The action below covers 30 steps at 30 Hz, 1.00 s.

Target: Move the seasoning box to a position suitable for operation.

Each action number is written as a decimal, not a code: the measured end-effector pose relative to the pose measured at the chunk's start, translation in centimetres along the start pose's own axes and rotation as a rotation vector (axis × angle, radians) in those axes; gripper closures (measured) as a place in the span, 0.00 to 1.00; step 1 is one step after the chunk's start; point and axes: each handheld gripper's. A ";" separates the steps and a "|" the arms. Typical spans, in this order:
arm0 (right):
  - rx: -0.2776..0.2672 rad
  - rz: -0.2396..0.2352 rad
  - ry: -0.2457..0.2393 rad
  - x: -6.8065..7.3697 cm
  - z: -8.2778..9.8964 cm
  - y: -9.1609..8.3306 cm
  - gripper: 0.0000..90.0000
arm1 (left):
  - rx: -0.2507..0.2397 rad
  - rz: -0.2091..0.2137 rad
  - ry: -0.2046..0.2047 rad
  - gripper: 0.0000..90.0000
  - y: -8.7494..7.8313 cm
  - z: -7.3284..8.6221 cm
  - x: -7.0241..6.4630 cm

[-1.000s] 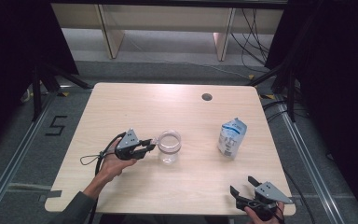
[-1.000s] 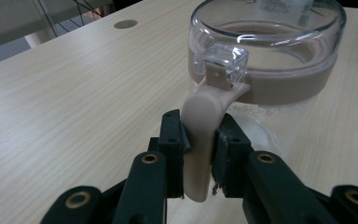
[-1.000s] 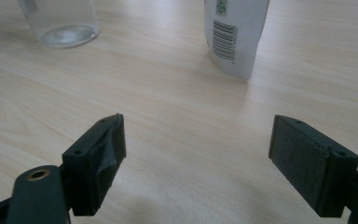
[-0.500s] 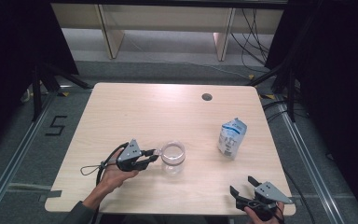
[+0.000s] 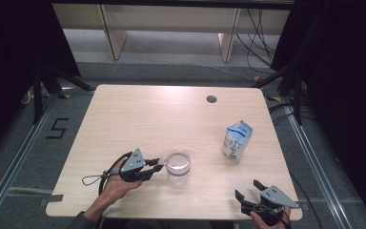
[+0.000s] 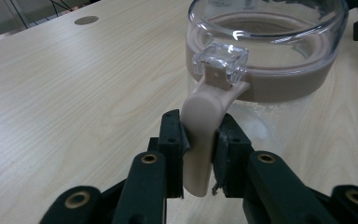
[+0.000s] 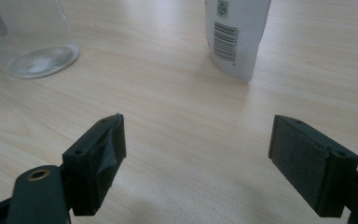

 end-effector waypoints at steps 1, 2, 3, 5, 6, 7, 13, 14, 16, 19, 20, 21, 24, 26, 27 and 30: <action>0.002 0.001 0.000 0.0 0.0 0.0 0.22 | 0.005 -0.003 0.012 0.83 -0.1 0.0 -0.1; 0.023 0.007 0.004 0.1 0.0 -0.2 0.22 | 0.005 -0.003 0.007 0.83 -0.1 0.0 -0.2; 0.020 0.008 -0.004 0.1 -0.1 -0.2 0.22 | 0.005 0.002 0.014 0.83 -0.2 0.0 -0.2; 0.023 0.008 -0.004 0.1 -0.1 -0.2 0.22 | -0.002 0.007 0.012 0.83 -0.2 0.1 -0.3; 0.026 0.006 0.002 0.2 -0.1 -0.2 0.22 | 0.004 -0.003 0.001 0.83 -0.2 0.1 -0.5; 0.024 0.008 -0.005 0.1 -0.1 -0.2 0.22 | 0.007 -0.006 0.009 0.83 -0.3 0.1 -0.6; 0.025 0.007 -0.003 0.1 -0.1 -0.2 0.22 | 0.016 -0.006 0.010 0.82 -0.3 0.0 -0.7; 0.025 0.008 -0.004 0.1 -0.1 -0.2 0.22 | 0.019 -0.005 0.008 0.82 -0.3 0.0 -0.7; 0.024 0.010 -0.004 0.1 -0.1 -0.2 0.22 | 0.028 -0.003 -0.011 0.77 -0.3 0.0 -0.8; 0.026 0.011 0.003 0.2 0.0 -0.2 0.22 | 0.025 -0.010 0.015 0.68 -0.6 -0.1 -0.8; 0.024 0.010 -0.005 0.1 -0.1 -0.2 0.22 | 0.026 -0.009 0.022 0.66 -0.9 -0.2 -0.8; 0.024 0.010 -0.006 0.1 -0.1 -0.2 0.22 | 0.012 -0.006 0.015 0.64 -1.1 -0.2 -0.8; 0.026 0.010 0.006 0.3 0.0 -0.2 0.22 | 0.005 -0.003 -0.009 0.56 -1.9 -0.3 -0.8; 0.033 0.007 0.003 0.3 0.0 -0.3 0.22 | -0.008 0.000 -0.034 0.54 -2.5 -0.3 -0.9; 0.025 0.014 0.004 0.3 0.0 -0.2 0.22 | -0.023 0.012 -0.051 0.53 -2.8 -0.3 -1.0; 0.018 0.014 -0.003 0.2 0.1 -0.4 0.22 | -0.076 0.047 -0.100 0.53 -3.6 -0.4 -1.0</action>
Point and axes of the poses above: each handheld gripper's, and its own axes: y roughly forward along the jaws, z roughly out of its underside, x roughly to its left, and after that the axes turned 4 degrees about x, right-handed
